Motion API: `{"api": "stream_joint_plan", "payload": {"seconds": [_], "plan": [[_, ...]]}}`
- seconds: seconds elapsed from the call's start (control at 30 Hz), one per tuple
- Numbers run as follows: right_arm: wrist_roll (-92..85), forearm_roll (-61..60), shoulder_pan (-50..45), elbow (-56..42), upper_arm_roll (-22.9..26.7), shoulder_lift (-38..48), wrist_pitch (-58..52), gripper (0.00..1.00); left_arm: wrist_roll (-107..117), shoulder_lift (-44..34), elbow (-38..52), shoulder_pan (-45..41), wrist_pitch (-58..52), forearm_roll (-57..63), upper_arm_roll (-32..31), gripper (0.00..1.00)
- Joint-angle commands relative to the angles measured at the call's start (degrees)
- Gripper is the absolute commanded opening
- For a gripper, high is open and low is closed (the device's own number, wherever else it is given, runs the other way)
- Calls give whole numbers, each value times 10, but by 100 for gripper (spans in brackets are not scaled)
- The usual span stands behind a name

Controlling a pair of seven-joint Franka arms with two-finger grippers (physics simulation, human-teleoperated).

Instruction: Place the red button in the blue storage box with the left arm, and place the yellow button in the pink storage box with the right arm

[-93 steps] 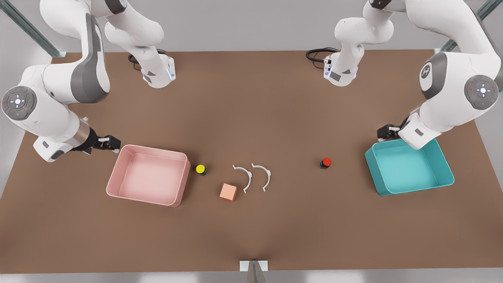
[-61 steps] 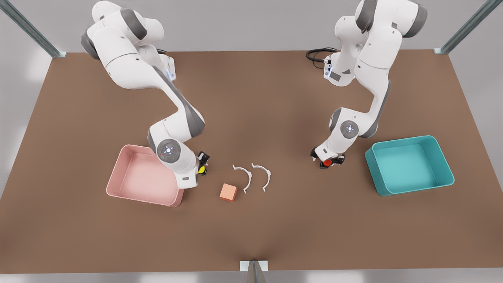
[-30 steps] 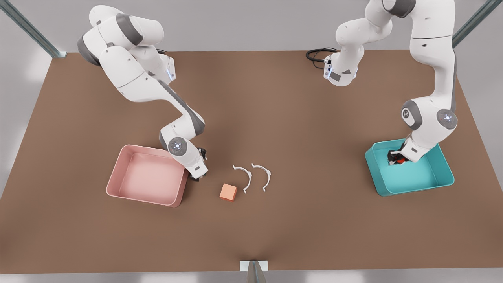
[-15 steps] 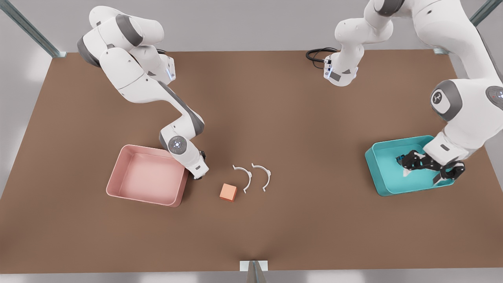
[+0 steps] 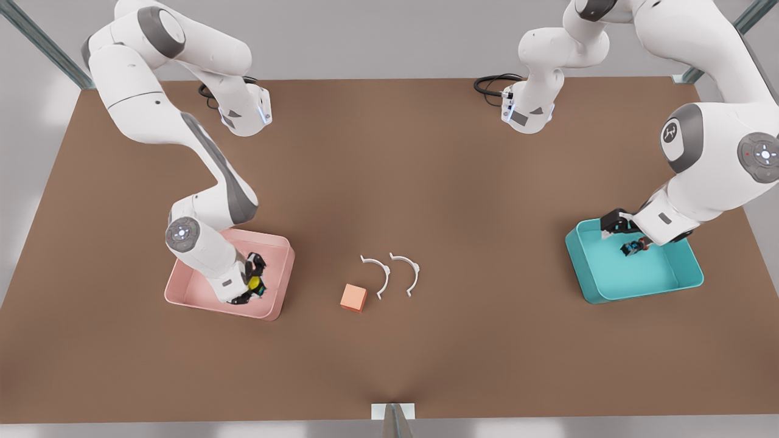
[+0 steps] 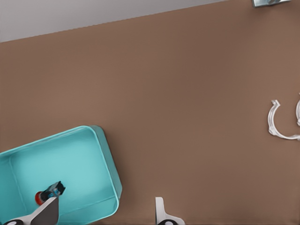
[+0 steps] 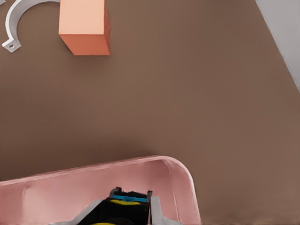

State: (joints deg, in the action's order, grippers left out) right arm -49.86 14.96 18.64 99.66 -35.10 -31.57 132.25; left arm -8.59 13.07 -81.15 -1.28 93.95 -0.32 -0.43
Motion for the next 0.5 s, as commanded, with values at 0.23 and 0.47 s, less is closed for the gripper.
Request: {"api": "stream_joint_plan", "payload": {"seconds": [0.23, 0.47], "plan": [[4, 8, 29, 10, 6, -10, -106, 100, 88, 0, 0, -1, -18, 1, 0, 100], [79, -6, -155, -204, 147, 70, -197, 100, 88, 0, 0, -2, -18, 1, 0, 100]]}}
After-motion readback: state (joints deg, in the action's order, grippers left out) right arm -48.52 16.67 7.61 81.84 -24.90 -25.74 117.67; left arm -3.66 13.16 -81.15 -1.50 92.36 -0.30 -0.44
